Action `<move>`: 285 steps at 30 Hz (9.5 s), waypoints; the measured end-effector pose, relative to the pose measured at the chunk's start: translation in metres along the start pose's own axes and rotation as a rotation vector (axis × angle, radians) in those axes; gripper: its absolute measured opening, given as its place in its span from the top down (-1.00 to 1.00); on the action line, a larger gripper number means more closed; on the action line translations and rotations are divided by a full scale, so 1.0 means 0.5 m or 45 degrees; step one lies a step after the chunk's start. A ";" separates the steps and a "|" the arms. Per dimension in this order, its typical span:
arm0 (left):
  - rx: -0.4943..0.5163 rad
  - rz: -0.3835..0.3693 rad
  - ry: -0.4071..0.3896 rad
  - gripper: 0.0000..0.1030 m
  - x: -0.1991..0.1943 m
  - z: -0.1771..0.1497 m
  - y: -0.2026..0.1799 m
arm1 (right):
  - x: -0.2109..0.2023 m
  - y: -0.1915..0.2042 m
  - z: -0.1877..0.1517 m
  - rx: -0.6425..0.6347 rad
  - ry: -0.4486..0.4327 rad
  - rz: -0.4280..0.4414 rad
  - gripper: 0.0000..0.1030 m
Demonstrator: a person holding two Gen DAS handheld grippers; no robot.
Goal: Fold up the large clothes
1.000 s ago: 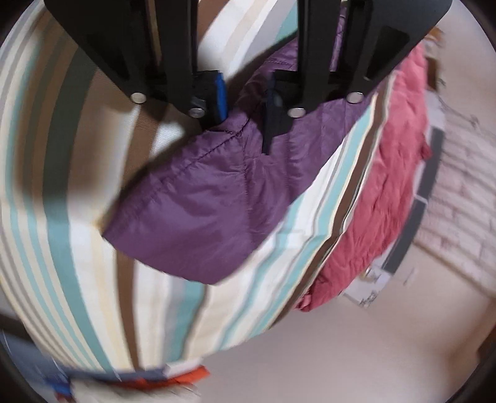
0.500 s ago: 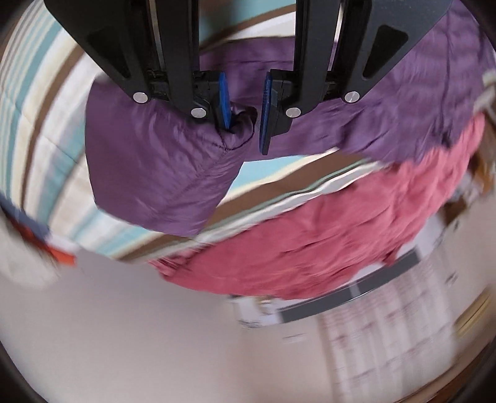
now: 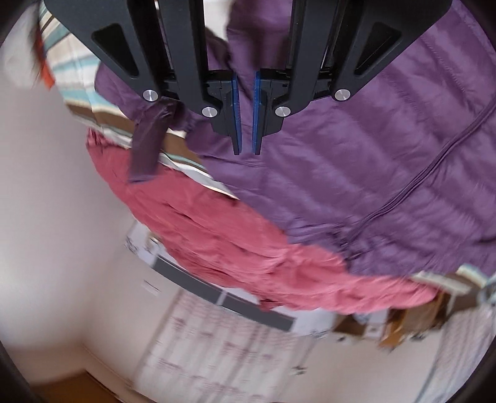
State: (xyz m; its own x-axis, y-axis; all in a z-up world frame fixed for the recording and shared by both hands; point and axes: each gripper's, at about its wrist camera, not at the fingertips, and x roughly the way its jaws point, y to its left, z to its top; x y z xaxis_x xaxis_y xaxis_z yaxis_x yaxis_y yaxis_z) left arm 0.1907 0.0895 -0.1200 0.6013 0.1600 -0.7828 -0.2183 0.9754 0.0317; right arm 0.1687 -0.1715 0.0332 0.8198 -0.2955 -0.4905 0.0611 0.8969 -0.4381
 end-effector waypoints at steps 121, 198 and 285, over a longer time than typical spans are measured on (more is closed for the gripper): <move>-1.325 -0.060 -0.193 -0.45 0.111 0.053 0.522 | 0.080 -0.048 -0.077 0.648 0.381 0.170 0.18; 0.948 -0.507 -0.317 -0.30 -0.267 0.044 -0.491 | 0.080 -0.057 -0.083 0.682 0.364 0.186 0.19; 0.312 -0.713 0.109 0.89 -0.400 -0.211 0.215 | -0.379 -0.112 -0.371 0.805 0.430 1.081 0.89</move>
State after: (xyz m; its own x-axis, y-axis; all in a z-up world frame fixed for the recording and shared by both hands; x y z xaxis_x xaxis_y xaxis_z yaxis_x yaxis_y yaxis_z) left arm -0.0343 0.1464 -0.0258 0.5074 -0.3891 -0.7688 0.3017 0.9160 -0.2645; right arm -0.0956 -0.2267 0.0109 0.5416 0.5063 -0.6710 -0.0883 0.8281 0.5535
